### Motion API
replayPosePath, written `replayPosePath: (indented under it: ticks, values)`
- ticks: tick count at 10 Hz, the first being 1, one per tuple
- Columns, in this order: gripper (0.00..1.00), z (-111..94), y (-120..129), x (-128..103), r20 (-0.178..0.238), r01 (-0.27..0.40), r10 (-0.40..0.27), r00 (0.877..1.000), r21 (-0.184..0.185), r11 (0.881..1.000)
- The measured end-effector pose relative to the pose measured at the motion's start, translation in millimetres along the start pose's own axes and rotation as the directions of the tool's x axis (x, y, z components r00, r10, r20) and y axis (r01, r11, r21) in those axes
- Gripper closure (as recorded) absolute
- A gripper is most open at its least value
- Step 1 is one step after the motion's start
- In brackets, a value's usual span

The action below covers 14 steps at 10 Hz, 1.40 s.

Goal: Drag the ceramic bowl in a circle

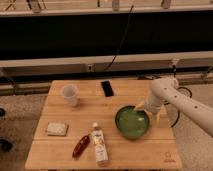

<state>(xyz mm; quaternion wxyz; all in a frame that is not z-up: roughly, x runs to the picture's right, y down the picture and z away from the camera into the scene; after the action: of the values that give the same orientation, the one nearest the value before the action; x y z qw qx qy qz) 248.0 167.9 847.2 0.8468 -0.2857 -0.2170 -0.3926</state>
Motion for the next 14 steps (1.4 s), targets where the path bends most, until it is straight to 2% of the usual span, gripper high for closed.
replayPosePath:
  ticks: [14]
  values:
    - [0.20, -1, -4, 13, -0.002, 0.005, -0.005, 1.000, -0.007, 1.000]
